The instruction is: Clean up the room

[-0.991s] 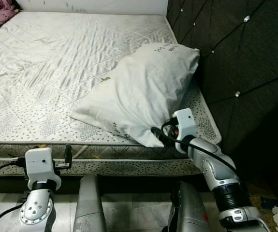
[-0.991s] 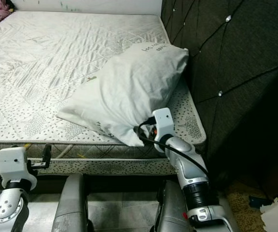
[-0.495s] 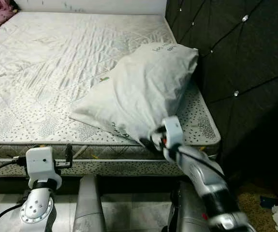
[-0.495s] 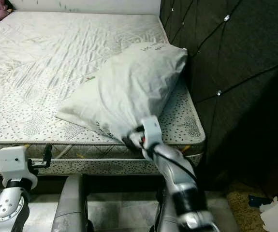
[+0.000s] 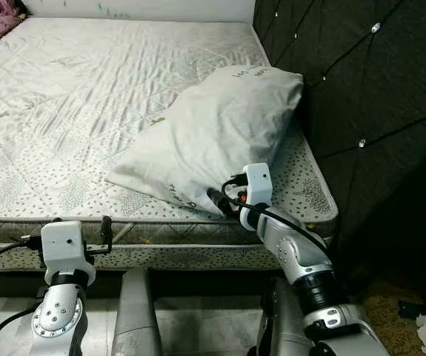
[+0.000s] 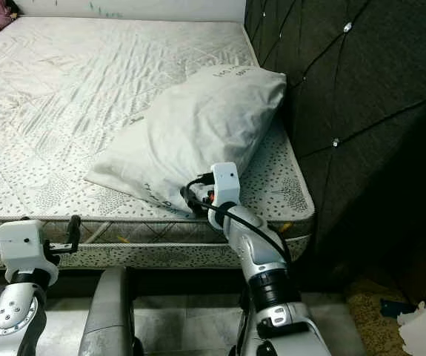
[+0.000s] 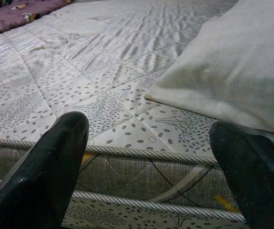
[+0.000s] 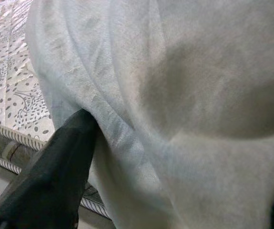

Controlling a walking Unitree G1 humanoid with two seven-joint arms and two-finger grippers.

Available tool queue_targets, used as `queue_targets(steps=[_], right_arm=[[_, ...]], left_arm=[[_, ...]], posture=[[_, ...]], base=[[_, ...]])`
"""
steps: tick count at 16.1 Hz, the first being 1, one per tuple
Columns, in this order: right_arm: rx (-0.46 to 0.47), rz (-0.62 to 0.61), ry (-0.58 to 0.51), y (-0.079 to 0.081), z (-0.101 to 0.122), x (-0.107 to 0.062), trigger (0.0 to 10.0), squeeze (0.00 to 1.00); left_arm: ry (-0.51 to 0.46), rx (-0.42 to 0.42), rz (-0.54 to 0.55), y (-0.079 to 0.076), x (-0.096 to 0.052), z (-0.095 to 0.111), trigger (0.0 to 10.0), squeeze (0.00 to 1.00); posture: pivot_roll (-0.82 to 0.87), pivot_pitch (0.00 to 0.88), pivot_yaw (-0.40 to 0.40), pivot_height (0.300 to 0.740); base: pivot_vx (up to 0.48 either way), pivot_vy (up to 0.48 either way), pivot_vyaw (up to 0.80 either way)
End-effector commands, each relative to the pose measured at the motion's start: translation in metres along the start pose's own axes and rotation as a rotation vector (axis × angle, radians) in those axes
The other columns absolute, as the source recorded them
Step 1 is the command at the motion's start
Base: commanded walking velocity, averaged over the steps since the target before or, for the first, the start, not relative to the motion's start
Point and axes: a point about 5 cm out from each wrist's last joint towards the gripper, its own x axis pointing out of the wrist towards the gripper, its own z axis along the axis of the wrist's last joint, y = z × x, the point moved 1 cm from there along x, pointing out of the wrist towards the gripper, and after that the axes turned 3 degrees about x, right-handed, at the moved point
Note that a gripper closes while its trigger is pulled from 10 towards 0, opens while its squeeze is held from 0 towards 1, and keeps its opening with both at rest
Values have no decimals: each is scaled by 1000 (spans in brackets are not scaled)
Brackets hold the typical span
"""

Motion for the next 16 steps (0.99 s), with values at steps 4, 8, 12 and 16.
queue_targets(steps=[4,8,12,16], right_arm=[[27,-24,-84,2,17,6,0,0],[30,-78,-90,-10,16,5,0,0],[30,-86,-100,-11,17,6,0,0],[52,-86,-132,-11,19,7,0,0]], left_arm=[[18,14,-1,-1,2,-3,10000,0],[20,18,-4,-1,2,-3,10000,0],[20,20,-10,-2,3,-3,10000,0],[18,22,-29,-4,5,-3,10000,0]], posture=[[152,0,-26,518],[150,0,-26,518],[149,0,-21,518],[155,0,-19,518]], base=[[0,0,0],[0,0,0],[0,0,0],[0,0,0]])
